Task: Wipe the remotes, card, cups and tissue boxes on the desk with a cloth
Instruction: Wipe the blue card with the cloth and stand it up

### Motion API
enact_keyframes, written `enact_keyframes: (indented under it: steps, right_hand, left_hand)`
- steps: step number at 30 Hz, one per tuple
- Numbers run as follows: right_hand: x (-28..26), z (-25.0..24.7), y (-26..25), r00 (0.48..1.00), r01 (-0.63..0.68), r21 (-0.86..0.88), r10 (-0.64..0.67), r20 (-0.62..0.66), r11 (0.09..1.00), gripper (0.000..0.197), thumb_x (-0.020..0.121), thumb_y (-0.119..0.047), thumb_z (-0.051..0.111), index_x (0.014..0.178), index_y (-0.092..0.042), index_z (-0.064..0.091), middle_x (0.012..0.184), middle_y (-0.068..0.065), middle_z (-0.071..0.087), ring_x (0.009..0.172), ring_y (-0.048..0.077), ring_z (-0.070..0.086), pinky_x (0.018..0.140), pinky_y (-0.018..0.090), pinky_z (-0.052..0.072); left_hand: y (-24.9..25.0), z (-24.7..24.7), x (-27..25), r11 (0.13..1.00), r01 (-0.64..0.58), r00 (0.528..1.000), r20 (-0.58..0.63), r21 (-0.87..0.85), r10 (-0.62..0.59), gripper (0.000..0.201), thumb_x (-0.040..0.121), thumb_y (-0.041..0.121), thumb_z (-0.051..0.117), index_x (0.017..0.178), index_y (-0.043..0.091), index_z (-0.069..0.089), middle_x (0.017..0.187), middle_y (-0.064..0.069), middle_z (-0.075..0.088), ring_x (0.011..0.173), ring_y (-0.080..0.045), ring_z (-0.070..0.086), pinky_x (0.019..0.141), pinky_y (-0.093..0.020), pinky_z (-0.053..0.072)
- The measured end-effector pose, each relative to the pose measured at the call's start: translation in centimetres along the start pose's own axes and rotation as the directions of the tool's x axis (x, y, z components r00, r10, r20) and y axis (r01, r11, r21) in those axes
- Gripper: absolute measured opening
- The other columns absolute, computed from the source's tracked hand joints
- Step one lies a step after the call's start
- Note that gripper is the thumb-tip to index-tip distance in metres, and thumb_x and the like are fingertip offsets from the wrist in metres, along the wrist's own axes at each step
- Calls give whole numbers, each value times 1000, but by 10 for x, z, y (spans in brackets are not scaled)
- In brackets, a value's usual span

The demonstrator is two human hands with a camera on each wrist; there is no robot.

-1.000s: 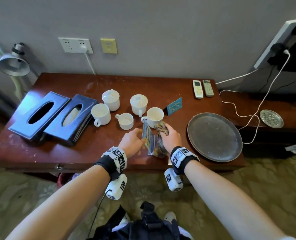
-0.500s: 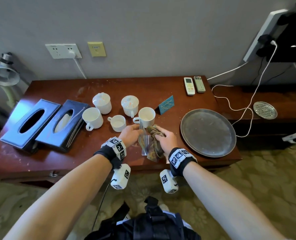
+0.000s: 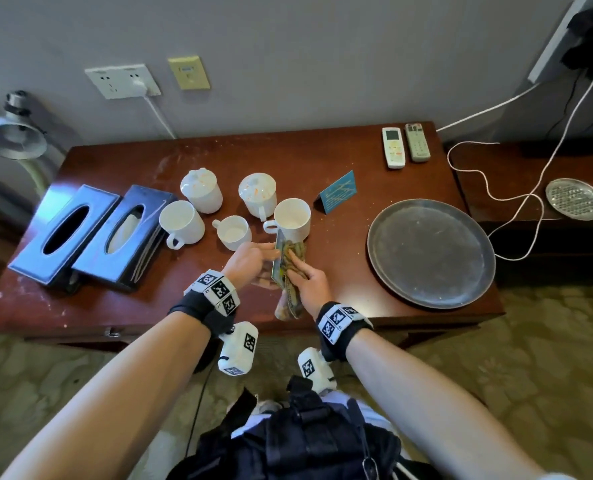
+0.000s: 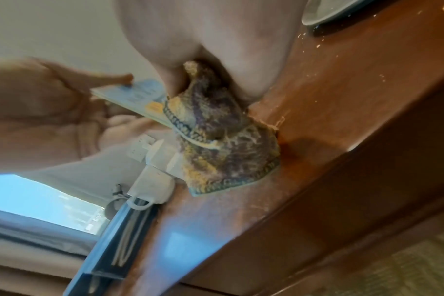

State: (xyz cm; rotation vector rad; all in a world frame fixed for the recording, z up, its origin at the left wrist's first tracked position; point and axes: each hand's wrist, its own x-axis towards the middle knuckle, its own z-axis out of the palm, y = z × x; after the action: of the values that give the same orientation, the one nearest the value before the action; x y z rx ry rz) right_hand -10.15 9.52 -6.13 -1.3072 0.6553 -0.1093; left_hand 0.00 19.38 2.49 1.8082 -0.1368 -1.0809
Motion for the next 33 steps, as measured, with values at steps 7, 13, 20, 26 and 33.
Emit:
enact_keyframes:
  steps: [7,13,20,26,33]
  right_hand:
    - [7,5,-10,997,22,-4,-22,-68,1000,42,97,-4,53,134,-23,59,126,-12,59,103,-2,60,89,15,49]
    - [-7,6,8,998,56,-74,-54,27,996,49,96,-7,55,119,-50,61,137,-13,56,123,1,53,106,23,41]
    - [22,-1,-10,992,-77,-69,69,-108,995,40,96,-6,54,130,-26,62,129,1,64,110,16,63,100,33,51]
    - [-14,2,-8,992,124,-77,-123,20,989,44,96,-2,54,127,-32,63,135,-11,54,119,2,53,102,20,44]
    - [6,-5,25,996,-73,-76,69,-51,994,42,95,-6,57,117,-41,67,118,-4,69,99,11,66,92,29,55]
  left_hand:
    - [-4,-9,1,999,-33,998,62,-10,34,19,102,15,53,111,18,69,90,-12,76,83,-26,73,70,-36,62]
    - [-8,-15,2,997,-35,996,76,-67,40,19,102,14,52,112,15,68,85,-8,76,77,-20,74,63,-31,60]
    - [-3,-10,3,998,-45,993,105,-35,49,19,101,14,54,112,19,68,90,-9,77,78,-22,74,63,-29,59]
    - [-10,-11,1,995,-79,993,79,-60,84,19,101,16,53,112,17,70,89,-8,76,79,-21,74,64,-29,60]
    - [-6,-12,-3,996,-77,993,88,-47,81,19,102,15,51,110,20,68,86,-4,77,77,-18,74,62,-26,58]
